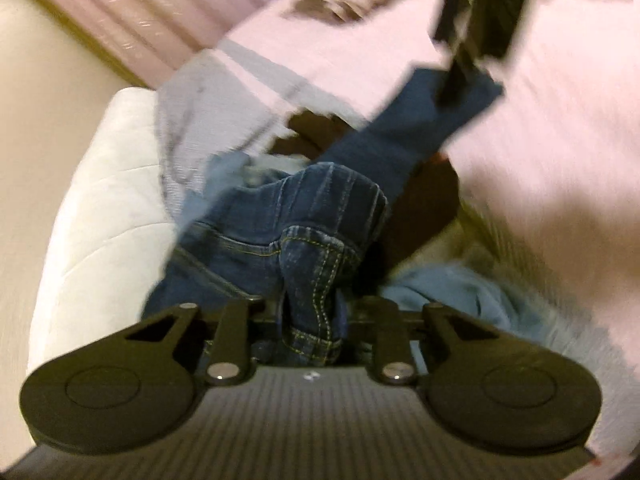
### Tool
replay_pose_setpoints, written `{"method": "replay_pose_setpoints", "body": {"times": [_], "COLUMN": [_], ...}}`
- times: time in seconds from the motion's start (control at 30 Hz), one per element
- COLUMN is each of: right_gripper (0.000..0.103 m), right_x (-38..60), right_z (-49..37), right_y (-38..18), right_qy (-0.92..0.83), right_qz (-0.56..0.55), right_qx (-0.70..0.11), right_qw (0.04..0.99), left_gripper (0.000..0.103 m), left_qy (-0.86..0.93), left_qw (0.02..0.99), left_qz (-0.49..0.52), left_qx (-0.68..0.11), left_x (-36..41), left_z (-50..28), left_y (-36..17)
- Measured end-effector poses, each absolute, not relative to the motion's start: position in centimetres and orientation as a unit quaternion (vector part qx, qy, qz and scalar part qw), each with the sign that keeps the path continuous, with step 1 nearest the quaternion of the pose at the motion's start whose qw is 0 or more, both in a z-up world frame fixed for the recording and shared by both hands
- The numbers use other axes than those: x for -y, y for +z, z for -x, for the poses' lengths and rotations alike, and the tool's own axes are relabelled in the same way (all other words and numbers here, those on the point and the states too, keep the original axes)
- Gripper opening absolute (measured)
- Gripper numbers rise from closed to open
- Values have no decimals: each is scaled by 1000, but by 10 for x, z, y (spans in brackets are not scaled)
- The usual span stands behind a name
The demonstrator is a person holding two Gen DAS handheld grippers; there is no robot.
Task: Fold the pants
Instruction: 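Grasp the dark blue jeans waistband with the left tool while the right tool grasps it too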
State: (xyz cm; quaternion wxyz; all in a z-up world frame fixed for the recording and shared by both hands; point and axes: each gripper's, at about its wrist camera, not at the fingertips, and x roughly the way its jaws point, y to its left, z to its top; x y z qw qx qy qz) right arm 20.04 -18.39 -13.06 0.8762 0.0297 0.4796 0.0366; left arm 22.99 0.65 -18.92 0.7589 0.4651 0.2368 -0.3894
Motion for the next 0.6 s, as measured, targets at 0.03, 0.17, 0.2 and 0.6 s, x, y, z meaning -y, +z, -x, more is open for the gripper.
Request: {"method": "replay_pose_setpoints", "body": {"times": [0.03, 0.17, 0.2, 0.6], "right_gripper": [74, 74, 74, 74], "right_x": [177, 152, 143, 58], "right_z": [-202, -212, -217, -286], "right_y": [-128, -122, -121, -139], "right_qy": [50, 102, 116, 265], "right_qz": [-20, 18, 29, 270], "right_qx": [-474, -443, -431, -308], "right_qw": [879, 891, 894, 873], "left_gripper": [18, 17, 17, 16], "left_qy": [-387, -381, -384, -415], "left_qw": [769, 798, 800, 797], "left_qz": [-451, -402, -396, -376], "left_qx": [-238, -238, -236, -225], "left_x": [-11, -31, -36, -83], "left_z": [-234, -249, -252, -258], "left_y": [-178, -136, -130, -107]}}
